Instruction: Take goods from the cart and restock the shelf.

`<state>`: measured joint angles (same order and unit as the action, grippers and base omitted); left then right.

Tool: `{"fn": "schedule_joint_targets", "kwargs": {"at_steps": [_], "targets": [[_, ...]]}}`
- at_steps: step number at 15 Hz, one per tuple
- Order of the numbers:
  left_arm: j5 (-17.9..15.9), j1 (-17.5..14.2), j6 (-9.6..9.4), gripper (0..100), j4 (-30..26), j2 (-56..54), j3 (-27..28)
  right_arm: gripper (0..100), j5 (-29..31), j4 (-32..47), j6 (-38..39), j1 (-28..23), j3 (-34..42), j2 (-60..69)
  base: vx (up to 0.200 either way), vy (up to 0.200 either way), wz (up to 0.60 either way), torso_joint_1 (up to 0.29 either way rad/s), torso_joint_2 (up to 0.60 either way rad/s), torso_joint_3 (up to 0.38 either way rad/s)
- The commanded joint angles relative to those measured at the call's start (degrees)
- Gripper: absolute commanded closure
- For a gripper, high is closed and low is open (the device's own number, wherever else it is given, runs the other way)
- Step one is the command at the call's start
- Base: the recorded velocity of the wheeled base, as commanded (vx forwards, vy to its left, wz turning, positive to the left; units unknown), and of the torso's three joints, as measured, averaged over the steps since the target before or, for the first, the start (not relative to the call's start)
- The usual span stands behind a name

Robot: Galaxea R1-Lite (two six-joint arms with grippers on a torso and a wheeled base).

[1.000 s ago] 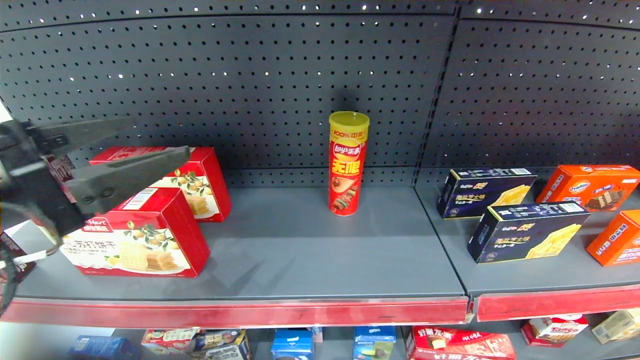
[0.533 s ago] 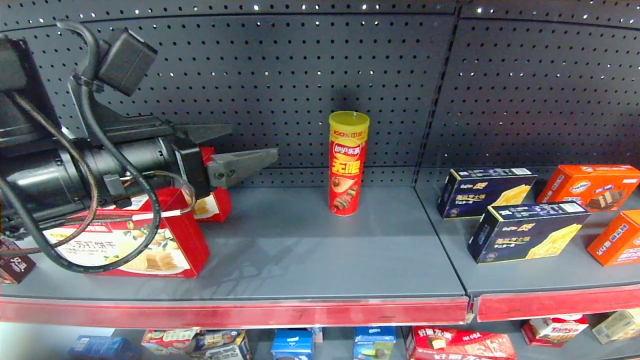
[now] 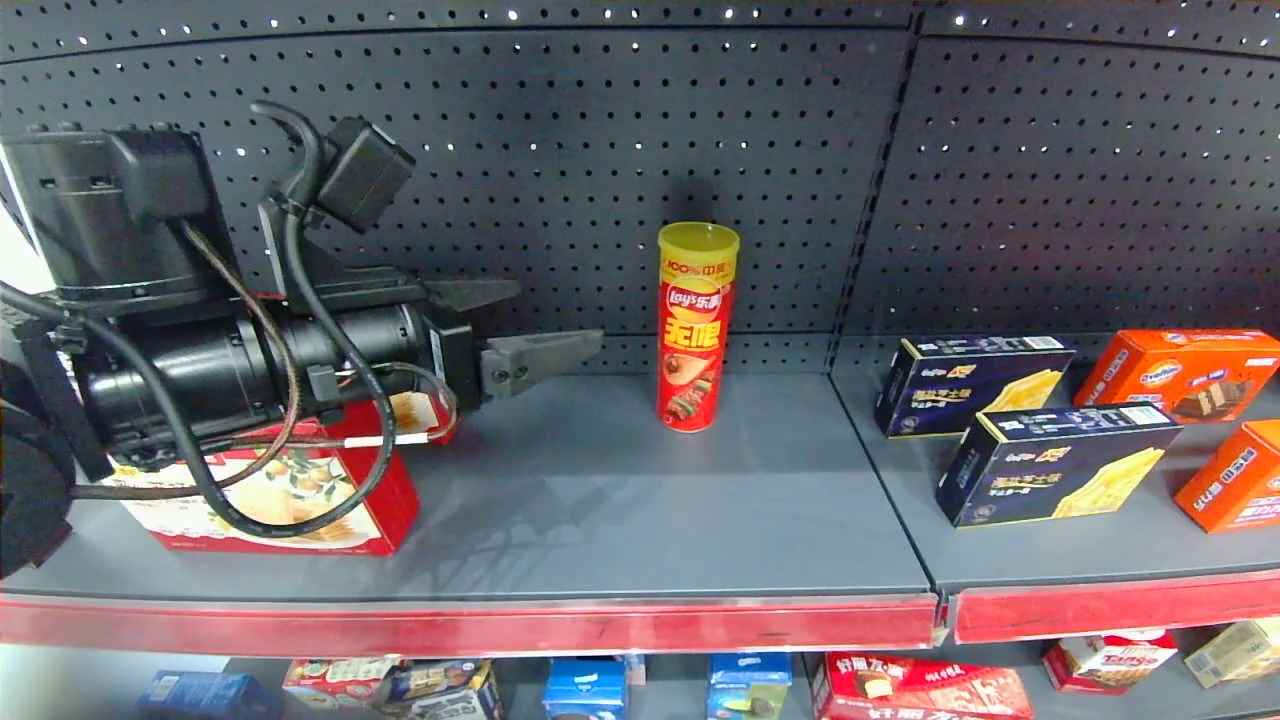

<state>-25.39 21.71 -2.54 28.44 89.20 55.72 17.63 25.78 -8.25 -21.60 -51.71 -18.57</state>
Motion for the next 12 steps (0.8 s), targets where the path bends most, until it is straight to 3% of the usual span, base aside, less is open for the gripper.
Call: {"fn": "schedule_joint_targets", "kwargs": {"at_steps": [1,5,12], "targets": [[0.17,1.58,0.07,0,4.25,4.58,-0.18,100,0.04,-0.03,-0.1,0.33,0.74,0.99,0.0,0.0,0.0,0.0,0.0,0.0],[4.12,1.84,0.07,0,5.31,10.12,2.11,100,-0.31,-0.56,-0.1,0.33,0.56,0.29,0.0,0.0,0.0,0.0,0.0,0.0],[5.44,6.06,0.25,0,5.22,18.38,12.92,100,-0.31,-0.65,-0.18,0.42,0.3,-0.24,0.0,0.0,0.0,0.0,0.0,0.0]]}}
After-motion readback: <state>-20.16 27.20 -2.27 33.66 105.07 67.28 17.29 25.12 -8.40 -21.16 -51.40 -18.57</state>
